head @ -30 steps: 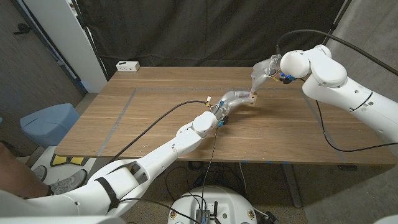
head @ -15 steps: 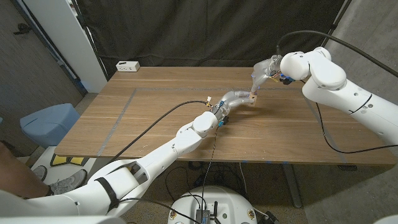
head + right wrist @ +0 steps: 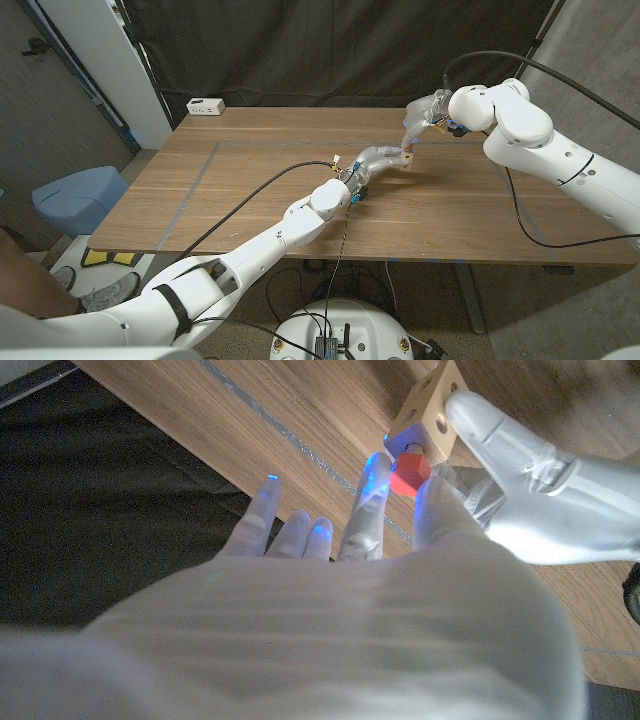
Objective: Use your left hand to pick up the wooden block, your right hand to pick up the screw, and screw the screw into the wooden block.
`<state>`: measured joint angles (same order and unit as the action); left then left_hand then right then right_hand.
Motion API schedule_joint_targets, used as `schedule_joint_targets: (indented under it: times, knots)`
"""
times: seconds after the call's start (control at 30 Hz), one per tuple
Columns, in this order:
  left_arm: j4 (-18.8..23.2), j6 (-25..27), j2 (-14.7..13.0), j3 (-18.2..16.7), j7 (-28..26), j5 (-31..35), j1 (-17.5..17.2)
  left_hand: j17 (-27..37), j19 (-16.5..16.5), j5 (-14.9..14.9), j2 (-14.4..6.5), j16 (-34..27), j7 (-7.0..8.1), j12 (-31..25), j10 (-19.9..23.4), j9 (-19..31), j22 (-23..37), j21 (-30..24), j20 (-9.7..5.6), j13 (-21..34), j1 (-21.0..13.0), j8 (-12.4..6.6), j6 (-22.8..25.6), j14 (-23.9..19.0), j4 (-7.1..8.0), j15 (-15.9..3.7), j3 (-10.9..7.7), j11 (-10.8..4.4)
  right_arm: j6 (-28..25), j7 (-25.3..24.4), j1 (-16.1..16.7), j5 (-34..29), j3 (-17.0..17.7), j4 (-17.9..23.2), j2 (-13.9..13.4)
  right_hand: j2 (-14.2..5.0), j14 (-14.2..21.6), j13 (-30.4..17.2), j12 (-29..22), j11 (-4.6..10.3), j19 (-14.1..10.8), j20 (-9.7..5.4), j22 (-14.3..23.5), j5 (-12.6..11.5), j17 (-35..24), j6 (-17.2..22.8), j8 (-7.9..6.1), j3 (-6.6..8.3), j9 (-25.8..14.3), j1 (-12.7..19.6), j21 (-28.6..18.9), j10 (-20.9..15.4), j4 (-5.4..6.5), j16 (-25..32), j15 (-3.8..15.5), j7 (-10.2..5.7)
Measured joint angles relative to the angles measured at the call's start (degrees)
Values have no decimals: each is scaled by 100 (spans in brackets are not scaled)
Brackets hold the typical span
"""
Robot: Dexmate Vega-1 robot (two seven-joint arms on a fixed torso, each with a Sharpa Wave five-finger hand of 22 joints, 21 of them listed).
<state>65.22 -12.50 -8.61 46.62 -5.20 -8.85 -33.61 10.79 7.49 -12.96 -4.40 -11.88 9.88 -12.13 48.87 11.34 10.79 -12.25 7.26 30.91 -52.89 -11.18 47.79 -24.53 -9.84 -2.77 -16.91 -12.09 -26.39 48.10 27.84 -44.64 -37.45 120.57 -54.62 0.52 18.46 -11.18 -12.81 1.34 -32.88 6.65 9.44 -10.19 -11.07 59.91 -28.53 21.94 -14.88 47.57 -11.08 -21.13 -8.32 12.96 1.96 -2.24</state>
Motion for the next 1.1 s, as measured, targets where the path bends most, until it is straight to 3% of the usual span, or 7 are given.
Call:
schedule_joint_targets:
  times: [0.57, 0.9, 1.1]
  knots:
    - [42, 26, -25, -1, -2, -5, -19, 0, 0, -20, 2, 0, 9, -18, 0, -3, 0, 0, 0, 6, 0, 0, -9, 0, 0, 0, 0, -1, -146, -37, 73, -288, -78, 1, 99, -39, 274, 27, 0, 152, -165, -125, 0, 0, 15, 608, -138, -19, 132, -218, 0, -357, 60, 40, 51, 68]
    - [85, 51, -46, -5, -11, -5, -41, 0, 0, -19, 3, 0, 9, -18, 0, 1, 0, 0, 0, 6, 0, 0, -9, 0, 0, 0, 0, -1, -216, -130, 176, -378, -64, 29, 140, -122, 430, 26, 0, 224, -234, -194, 0, -1, -1, 964, -222, -19, 220, -301, 0, -551, 59, 62, 58, 23]
    - [115, 72, -57, -7, -24, -5, -54, 0, 0, -18, 20, 0, 7, -17, 1, 1, 0, 0, 0, 5, 16, 0, -7, 0, 0, 0, 0, -2, -243, -206, 214, -406, -52, 22, 178, -150, 490, 33, 0, 344, -265, -225, 0, 0, 16, 1181, -266, -19, 264, -328, 0, -671, 59, 74, 59, 3]
